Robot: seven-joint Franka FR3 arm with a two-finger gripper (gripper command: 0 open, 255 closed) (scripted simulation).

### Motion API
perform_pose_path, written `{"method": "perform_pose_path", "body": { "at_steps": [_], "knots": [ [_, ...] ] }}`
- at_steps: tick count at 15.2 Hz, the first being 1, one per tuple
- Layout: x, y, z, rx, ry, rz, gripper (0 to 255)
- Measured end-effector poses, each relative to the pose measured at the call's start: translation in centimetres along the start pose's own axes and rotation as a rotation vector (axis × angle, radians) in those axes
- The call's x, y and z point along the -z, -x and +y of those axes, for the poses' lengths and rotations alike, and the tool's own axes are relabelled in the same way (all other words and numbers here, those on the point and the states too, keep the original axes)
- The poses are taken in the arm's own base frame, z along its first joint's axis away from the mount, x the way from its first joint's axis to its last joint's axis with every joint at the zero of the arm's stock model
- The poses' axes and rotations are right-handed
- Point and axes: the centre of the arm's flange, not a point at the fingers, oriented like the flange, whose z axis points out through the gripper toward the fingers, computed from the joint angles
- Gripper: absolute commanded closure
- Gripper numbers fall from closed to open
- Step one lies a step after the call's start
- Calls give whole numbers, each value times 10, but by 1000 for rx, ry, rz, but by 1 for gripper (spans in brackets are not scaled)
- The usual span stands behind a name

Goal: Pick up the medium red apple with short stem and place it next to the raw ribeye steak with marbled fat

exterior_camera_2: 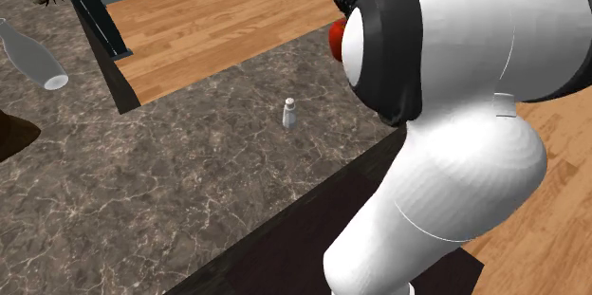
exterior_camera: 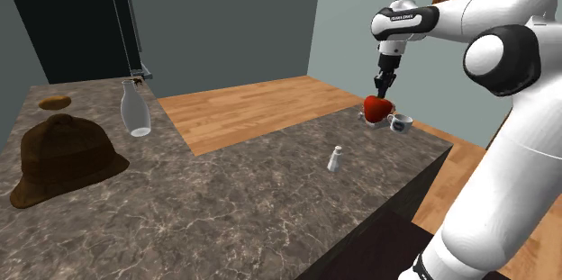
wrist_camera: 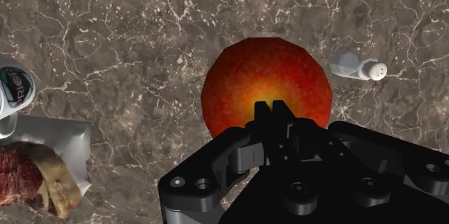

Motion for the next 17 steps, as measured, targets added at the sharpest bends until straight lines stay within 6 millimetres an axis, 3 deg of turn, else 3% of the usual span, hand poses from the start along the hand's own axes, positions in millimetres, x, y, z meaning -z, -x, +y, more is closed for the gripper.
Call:
{"method": "perform_pose_path", "body": {
  "at_steps": [12, 17],
  "knots": [
    [3, -90, 135, -3, 6, 2, 255],
    [-22, -97, 140, 2, 0, 0, 255]
  ]
}}
